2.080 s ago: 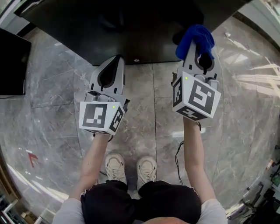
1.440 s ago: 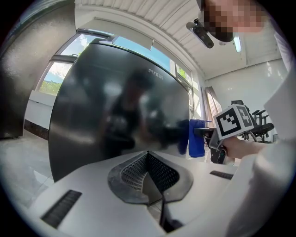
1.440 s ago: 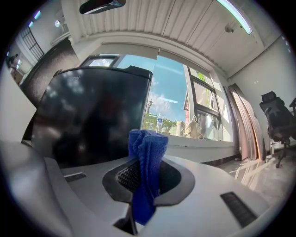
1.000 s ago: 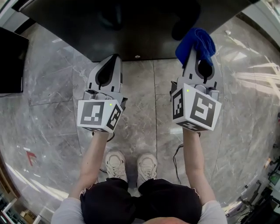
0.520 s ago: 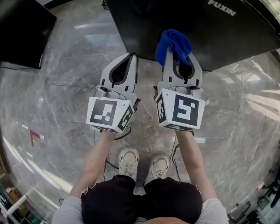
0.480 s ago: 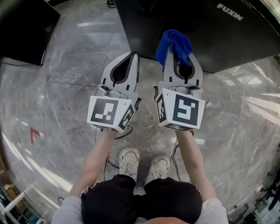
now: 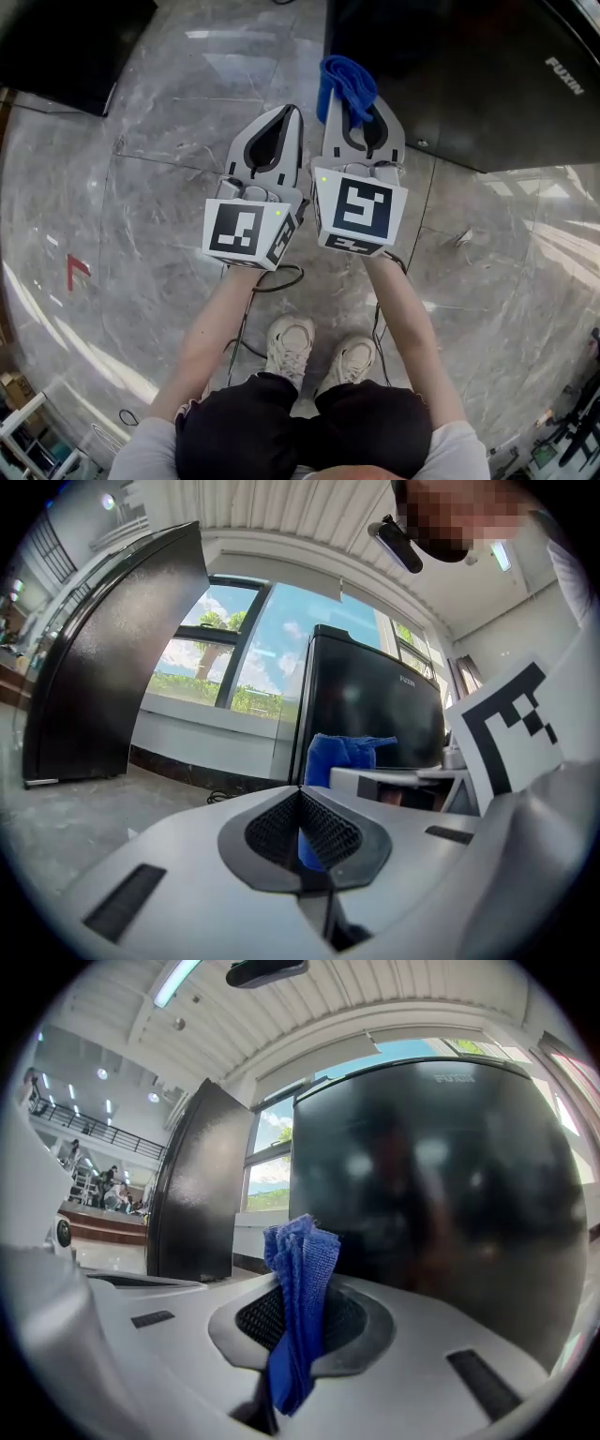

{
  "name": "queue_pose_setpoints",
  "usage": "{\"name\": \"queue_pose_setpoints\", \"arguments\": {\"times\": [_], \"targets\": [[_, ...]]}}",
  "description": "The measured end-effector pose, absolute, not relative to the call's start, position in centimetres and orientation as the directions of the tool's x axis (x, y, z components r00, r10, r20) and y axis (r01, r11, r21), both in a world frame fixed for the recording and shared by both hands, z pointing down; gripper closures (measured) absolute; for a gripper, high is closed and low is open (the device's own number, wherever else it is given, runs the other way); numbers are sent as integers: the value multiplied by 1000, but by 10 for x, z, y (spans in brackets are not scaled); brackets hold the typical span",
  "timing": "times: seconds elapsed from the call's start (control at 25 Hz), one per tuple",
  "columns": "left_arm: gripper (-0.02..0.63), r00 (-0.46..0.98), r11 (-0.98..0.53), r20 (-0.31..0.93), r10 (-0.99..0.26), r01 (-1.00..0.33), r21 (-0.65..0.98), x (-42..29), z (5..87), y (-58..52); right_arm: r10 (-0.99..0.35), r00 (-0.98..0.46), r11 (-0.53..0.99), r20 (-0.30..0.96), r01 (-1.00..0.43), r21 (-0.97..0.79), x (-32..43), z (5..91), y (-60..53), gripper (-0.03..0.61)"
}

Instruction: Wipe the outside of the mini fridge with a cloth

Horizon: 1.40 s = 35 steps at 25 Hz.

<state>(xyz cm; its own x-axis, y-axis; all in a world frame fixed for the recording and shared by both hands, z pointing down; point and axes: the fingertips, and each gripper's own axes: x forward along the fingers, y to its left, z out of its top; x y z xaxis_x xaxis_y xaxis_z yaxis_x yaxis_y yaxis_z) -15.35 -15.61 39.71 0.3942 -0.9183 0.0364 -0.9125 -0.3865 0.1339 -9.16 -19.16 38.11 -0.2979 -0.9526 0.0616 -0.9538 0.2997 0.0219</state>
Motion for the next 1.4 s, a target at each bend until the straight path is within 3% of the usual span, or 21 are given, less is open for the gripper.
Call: {"name": "queue_pose_setpoints", "arguments": {"times": [0.84, 1.4], "targets": [[611, 434, -420, 53, -899, -891, 173, -133, 409, -157, -975, -213, 218, 69, -973, 74, -57, 393, -194, 514], [611, 545, -532, 40, -838, -830, 167, -44, 404, -151, -991, -123, 128, 56, -988, 92, 27, 386, -174, 513]]}}
